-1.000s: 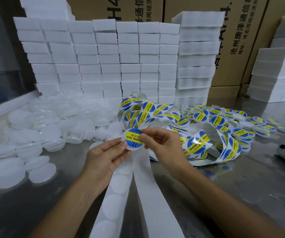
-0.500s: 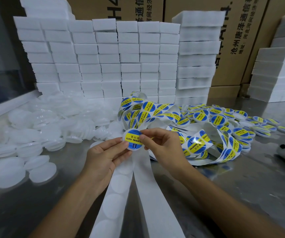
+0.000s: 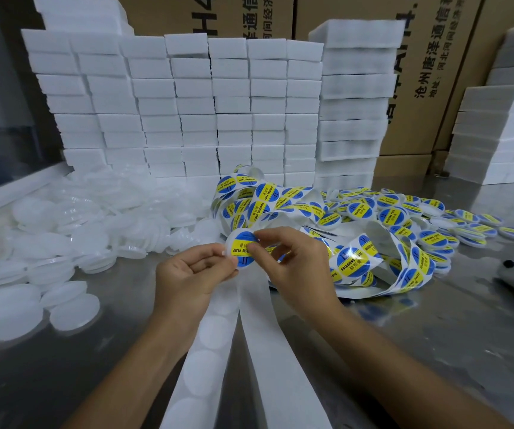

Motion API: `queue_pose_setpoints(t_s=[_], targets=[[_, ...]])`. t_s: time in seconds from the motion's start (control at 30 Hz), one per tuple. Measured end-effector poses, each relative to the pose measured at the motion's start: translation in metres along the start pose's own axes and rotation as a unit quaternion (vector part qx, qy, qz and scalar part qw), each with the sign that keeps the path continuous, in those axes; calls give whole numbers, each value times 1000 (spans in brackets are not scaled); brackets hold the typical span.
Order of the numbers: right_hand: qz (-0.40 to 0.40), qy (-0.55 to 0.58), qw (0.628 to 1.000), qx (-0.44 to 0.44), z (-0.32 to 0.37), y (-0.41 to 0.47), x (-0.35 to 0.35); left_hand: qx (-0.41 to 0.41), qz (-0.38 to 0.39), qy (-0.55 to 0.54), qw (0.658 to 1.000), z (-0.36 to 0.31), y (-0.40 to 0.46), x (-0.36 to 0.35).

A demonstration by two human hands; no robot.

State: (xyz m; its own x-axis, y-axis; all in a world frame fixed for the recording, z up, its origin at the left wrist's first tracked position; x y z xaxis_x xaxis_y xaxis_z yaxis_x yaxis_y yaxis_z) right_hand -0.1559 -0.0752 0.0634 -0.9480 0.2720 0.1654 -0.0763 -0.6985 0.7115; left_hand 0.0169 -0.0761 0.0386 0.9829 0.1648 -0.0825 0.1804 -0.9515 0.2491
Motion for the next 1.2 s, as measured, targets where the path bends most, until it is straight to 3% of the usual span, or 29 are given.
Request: queue_pose_setpoints(t_s=[0.17, 0.33, 0.47, 0.63, 0.77, 0.93, 1.2], targets=[[-14, 23, 999, -31, -7, 2, 5, 25, 27, -57, 998, 1, 1, 2], [75, 114, 985, -110, -18, -4, -14, 42, 85, -127, 987, 5, 1, -8], [74, 169, 975, -124, -17, -4, -20, 44, 125, -150, 980, 4, 1, -12], [60, 208, 961, -173, -26, -2, -13, 34, 174, -89, 980, 4, -6, -23], [28, 188, 965, -179, -27, -1, -13, -19, 190, -14, 982, -2, -9, -23], [22, 168, 970, -173, -24, -2, -9, -15, 185, -35, 982, 0, -10, -25], [111, 234, 945, -202, -23, -4, -15, 53, 115, -110, 986, 5, -2, -16]])
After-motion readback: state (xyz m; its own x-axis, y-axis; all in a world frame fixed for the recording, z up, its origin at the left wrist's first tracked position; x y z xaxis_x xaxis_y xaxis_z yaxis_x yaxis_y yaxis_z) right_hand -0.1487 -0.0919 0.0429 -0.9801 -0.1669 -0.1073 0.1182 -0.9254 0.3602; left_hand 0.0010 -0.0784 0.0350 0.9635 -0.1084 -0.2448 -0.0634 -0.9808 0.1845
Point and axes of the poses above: each hand's wrist, its own y-axis towards the middle knuckle, its own x-axis out of the back of the hand, z = x × y, the point moved 6 cm from there along y, towards the middle knuckle, and after that the axes turned 12 degrees about y, right-handed, at the moved point
